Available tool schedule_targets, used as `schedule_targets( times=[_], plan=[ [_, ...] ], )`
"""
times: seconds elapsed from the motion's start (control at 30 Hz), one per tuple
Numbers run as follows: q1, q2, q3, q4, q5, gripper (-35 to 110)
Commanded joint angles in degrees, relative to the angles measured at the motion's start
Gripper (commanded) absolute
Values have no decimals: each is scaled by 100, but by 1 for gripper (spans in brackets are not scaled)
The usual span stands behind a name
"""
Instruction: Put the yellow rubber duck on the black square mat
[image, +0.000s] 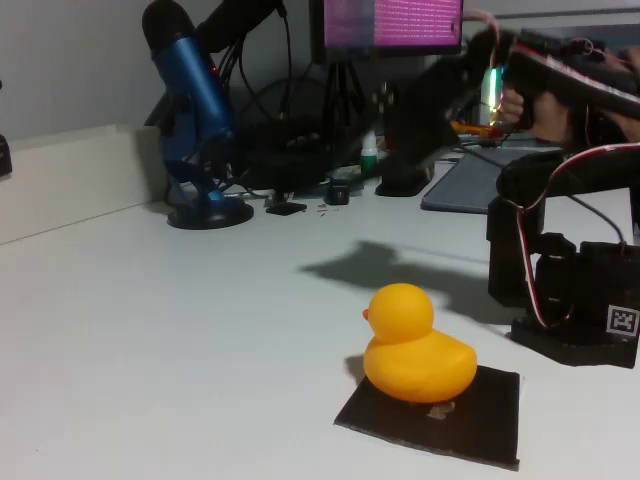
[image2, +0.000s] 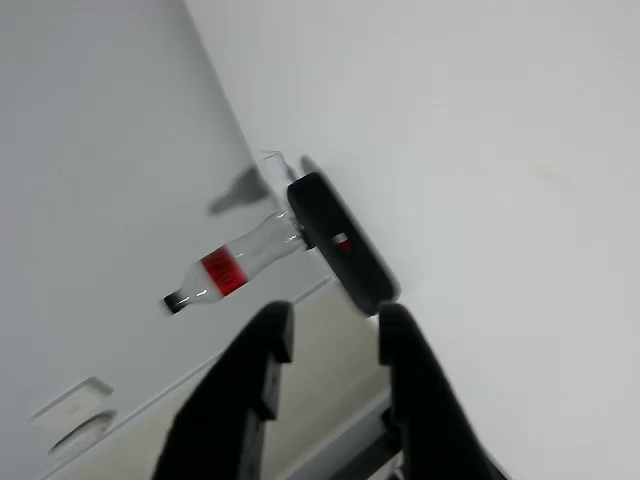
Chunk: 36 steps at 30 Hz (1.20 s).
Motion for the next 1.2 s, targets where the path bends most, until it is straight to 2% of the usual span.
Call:
schedule_targets(
  times=[0.0, 0.33, 0.67, 1.17],
  plan=[
    [149, 316, 404, -35, 9, 9],
    [141, 861, 1055, -26, -26, 9],
    [79, 2021, 1819, -18, -62, 3],
    [132, 2118, 1995, 35, -53, 3]
  ],
)
